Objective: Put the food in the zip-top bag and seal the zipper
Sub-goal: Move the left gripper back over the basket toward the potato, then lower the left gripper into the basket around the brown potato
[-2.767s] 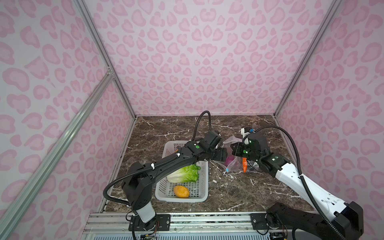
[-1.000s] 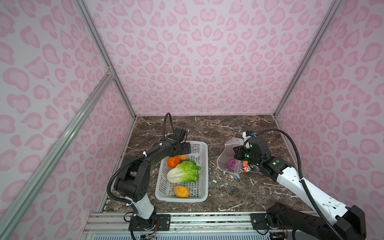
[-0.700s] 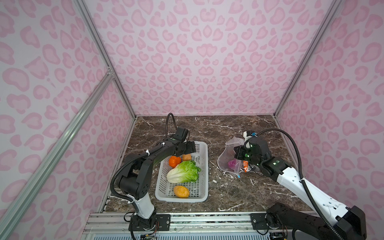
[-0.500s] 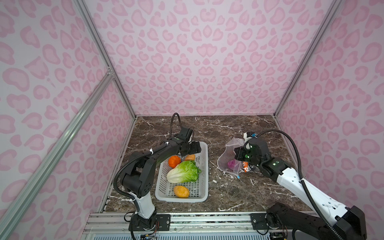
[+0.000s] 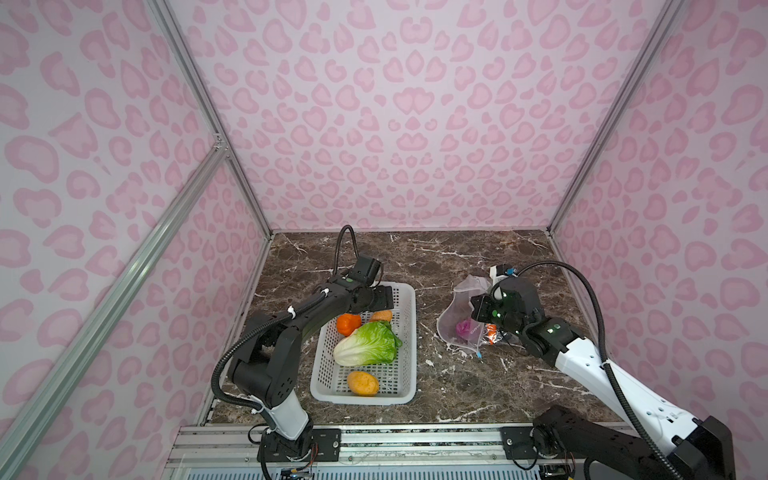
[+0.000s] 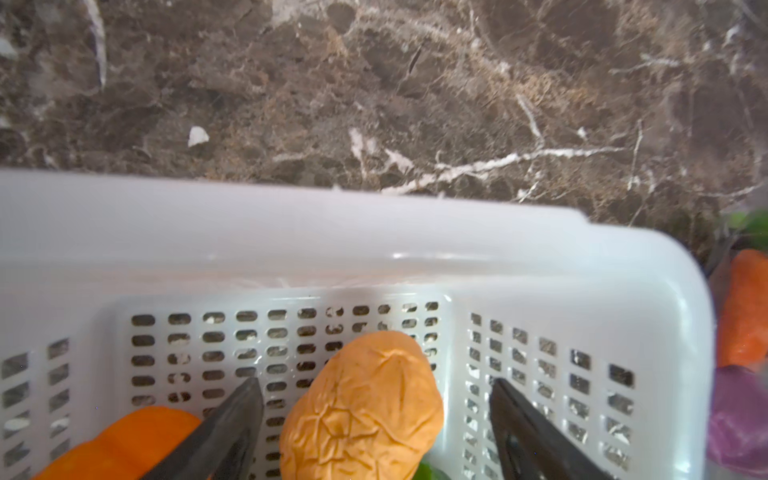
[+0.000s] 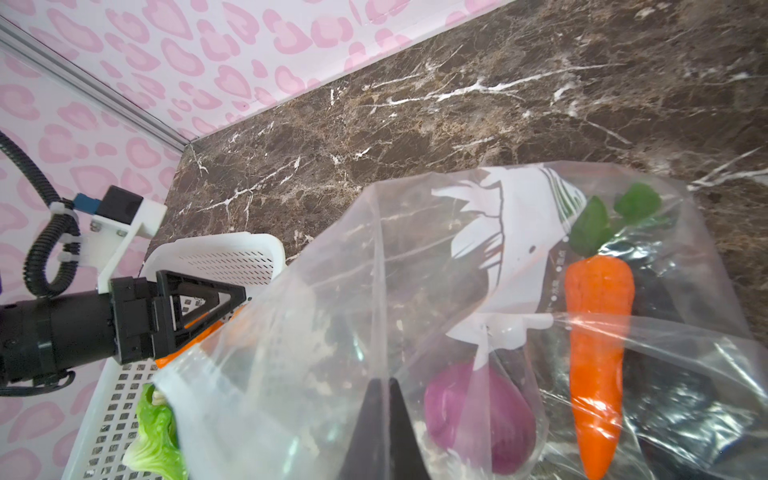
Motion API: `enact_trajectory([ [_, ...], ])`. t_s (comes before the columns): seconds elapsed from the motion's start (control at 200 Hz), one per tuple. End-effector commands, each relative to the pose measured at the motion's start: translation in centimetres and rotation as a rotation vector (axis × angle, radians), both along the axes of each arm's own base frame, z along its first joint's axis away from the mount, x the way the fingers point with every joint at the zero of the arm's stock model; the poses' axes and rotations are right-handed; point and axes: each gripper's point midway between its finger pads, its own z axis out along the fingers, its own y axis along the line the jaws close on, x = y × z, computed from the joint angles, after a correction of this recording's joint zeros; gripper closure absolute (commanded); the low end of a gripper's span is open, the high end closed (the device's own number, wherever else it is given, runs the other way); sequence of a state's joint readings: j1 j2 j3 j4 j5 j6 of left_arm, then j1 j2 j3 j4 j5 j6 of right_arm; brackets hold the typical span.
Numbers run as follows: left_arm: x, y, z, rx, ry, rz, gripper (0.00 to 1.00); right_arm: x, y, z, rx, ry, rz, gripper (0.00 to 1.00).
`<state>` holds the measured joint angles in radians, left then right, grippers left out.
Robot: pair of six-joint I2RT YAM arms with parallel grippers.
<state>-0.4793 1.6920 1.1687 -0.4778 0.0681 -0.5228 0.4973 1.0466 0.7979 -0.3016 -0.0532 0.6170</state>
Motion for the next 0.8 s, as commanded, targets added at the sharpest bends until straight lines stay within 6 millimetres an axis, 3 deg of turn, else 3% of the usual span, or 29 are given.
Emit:
enact_trajectory([
  [0.0,-0.7,-0.5,-1.1,0.008,0.041,-0.028,0.14,0.2,-0.4,0.0,-0.003,-0.019,-0.021,1.0],
  [0.395,-0.7,-3.7,-3.7,0.042,0.103,-0.086,0.15,-0.3,-0.9,-0.3,-0.003,-0.024,-0.031,1.0],
  [0.795,-0.6,-2.7,-5.6,0.133,0.115,-0.077,0.17,-0.1,-1.1,-0.6,-0.004,-0.017,-0.036,1.0],
])
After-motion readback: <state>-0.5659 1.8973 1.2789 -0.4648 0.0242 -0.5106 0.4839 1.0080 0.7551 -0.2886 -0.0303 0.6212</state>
